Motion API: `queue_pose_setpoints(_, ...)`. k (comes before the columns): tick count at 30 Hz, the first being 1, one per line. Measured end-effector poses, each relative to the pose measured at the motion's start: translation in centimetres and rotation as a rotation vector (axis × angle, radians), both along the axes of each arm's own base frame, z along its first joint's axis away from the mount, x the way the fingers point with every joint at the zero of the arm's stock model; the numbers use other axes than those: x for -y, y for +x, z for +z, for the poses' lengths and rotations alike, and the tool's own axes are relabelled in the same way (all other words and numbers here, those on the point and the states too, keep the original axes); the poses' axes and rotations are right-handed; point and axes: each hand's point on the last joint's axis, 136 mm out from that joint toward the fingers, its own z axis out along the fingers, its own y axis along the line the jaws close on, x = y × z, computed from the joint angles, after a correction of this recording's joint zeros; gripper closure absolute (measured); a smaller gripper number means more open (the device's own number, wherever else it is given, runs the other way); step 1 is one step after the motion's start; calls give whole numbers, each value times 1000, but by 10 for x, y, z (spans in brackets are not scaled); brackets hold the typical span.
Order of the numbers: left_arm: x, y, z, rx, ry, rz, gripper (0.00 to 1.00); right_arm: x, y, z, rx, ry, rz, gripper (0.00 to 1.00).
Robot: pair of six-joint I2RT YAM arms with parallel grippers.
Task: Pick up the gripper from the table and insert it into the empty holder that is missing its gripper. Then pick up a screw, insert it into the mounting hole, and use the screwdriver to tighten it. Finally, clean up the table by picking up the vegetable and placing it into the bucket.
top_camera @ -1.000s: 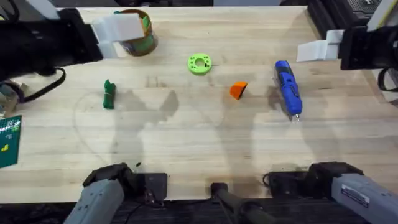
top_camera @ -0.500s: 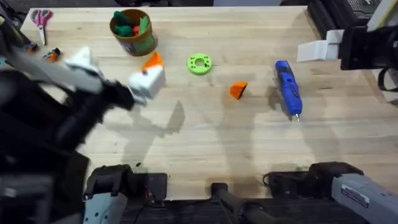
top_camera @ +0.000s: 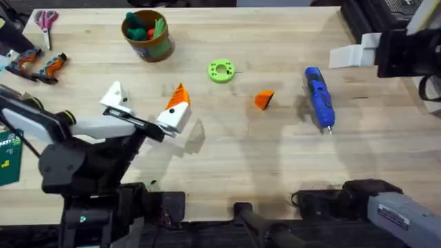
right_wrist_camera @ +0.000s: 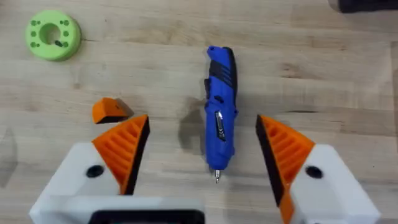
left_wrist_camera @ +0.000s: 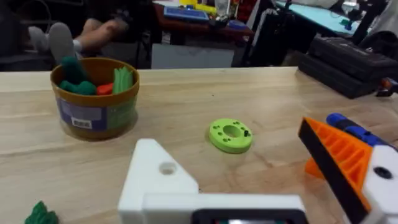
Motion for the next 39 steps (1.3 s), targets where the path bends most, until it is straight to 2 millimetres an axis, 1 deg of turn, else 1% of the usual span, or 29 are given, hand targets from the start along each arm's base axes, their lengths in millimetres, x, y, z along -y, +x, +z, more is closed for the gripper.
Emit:
queue_pose_setpoints(3, 4, 1, -2, 24, -3, -20, 13, 0, 0, 0, 0, 0, 0, 7)
queue_pose_setpoints(4, 9, 1, -10, 2, -7, -38, 13, 0, 0, 0, 0, 0, 0, 8)
queue_pose_setpoints(8, 12, -1, -21, -43, -6, -59, 12, 0, 0, 0, 0, 0, 0, 8)
queue_pose_setpoints(9, 20, -5, -23, -37, 25, -112, 12, 0, 0, 0, 0, 0, 0, 8)
queue_pose_setpoints(15, 31, -12, -23, -6, 82, -188, 11, 0, 0, 0, 0, 0, 0, 8)
queue_pose_setpoints(22, 50, -27, -24, 2, 88, -326, 12, 0, 0, 0, 0, 0, 0, 8)
queue_pose_setpoints(25, 54, -31, -25, 4, 89, -364, 13, 0, 0, 0, 0, 0, 0, 8)
queue_pose_setpoints(39, 59, -35, -25, 5, 88, -399, 11, 0, 0, 0, 0, 0, 0, 8)
